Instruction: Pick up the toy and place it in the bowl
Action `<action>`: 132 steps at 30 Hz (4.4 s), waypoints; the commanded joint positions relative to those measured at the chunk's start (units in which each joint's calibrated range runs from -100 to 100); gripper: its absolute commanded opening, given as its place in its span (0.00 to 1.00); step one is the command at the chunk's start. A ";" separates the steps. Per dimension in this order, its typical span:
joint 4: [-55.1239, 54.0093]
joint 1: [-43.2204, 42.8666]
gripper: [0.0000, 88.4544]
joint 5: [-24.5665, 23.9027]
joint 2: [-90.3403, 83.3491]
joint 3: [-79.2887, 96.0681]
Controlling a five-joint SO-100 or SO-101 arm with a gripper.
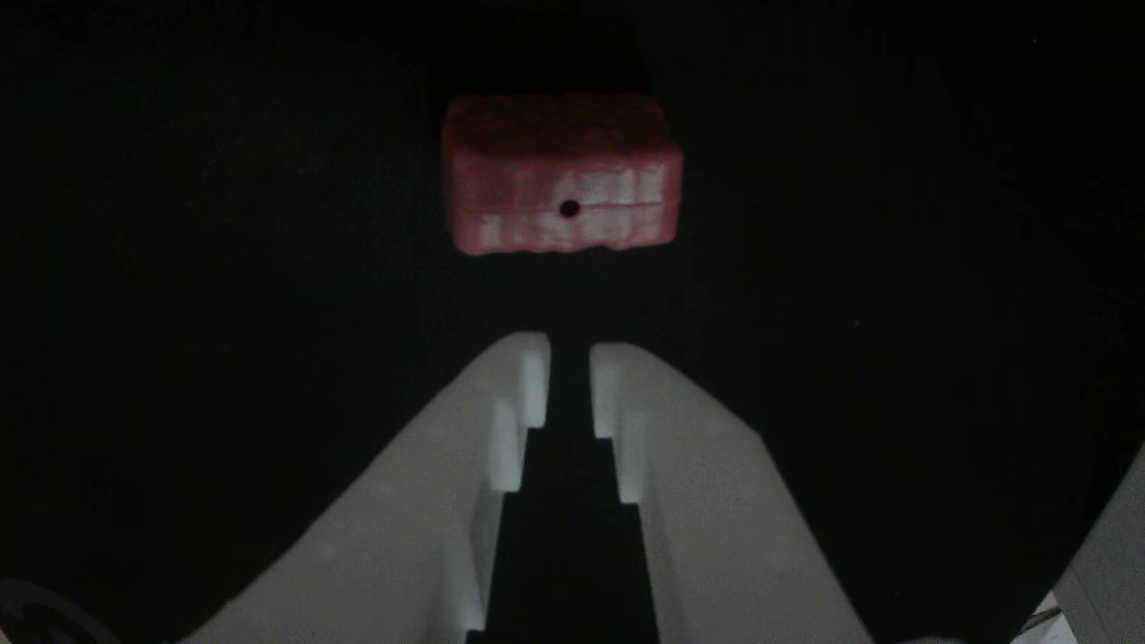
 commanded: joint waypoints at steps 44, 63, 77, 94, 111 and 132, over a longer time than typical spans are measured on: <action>0.26 0.06 0.03 -55.98 0.05 -1.60; 4.49 0.56 0.03 -56.08 3.97 -5.92; 1.78 -1.45 0.31 -55.72 4.72 -5.92; 1.70 -2.12 0.31 -56.19 8.14 -6.01; -5.41 -2.20 0.31 -56.13 16.89 -6.01; -4.57 -2.12 0.03 -56.24 17.39 -6.01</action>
